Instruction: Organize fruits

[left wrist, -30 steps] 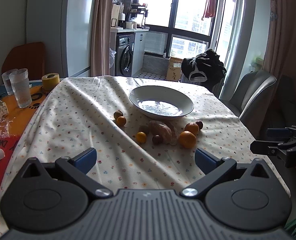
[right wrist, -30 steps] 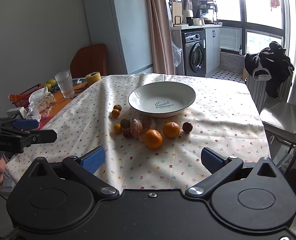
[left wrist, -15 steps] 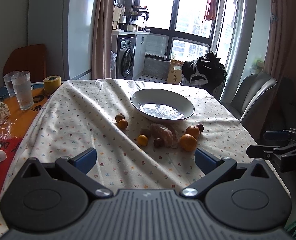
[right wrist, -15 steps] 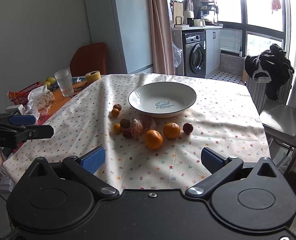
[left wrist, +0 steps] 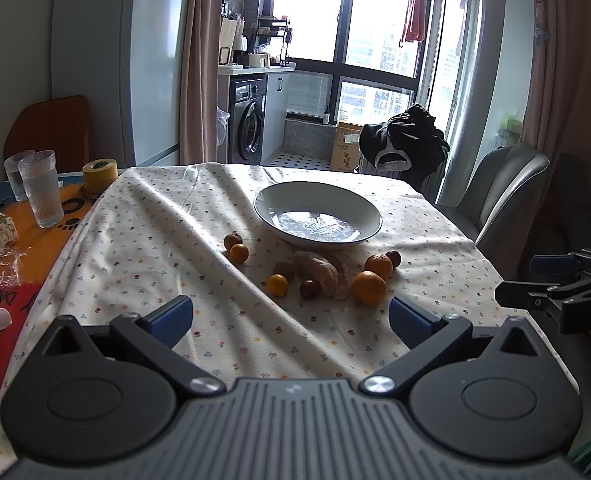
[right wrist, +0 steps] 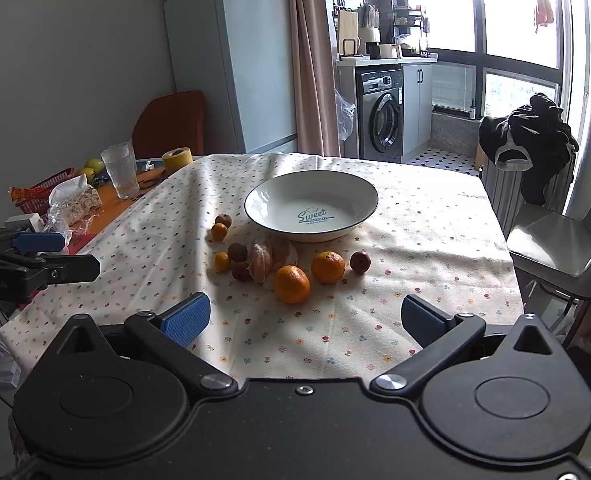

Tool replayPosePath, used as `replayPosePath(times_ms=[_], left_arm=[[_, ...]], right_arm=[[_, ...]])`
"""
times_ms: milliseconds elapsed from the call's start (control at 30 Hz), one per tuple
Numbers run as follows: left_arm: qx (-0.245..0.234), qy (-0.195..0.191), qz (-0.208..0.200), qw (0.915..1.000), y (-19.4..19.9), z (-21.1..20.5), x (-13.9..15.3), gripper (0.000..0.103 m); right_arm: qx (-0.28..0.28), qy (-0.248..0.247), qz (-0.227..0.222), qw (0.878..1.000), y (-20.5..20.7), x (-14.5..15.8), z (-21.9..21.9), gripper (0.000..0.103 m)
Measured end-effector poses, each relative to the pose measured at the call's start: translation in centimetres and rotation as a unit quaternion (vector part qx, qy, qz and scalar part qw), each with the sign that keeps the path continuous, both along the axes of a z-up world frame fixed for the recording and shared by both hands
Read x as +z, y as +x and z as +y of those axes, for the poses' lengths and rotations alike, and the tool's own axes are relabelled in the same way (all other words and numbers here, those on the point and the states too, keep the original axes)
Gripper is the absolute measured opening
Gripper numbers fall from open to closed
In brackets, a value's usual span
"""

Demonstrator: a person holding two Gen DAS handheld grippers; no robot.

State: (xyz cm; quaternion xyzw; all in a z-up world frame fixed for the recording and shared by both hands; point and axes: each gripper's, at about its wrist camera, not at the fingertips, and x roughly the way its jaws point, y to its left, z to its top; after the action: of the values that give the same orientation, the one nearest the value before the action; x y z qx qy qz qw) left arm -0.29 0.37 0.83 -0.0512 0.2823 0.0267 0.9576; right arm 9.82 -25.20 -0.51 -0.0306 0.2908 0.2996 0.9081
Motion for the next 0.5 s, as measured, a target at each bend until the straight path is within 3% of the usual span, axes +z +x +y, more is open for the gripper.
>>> replayPosePath(times_ms=[500], left_arm=[[0.005, 0.0, -0.005, 1.0, -0.28, 0.12, 0.06, 0.103]], right_arm=[[0.004, -0.006, -0.004, 1.0, 0.06, 0.45, 0.58, 0.103]])
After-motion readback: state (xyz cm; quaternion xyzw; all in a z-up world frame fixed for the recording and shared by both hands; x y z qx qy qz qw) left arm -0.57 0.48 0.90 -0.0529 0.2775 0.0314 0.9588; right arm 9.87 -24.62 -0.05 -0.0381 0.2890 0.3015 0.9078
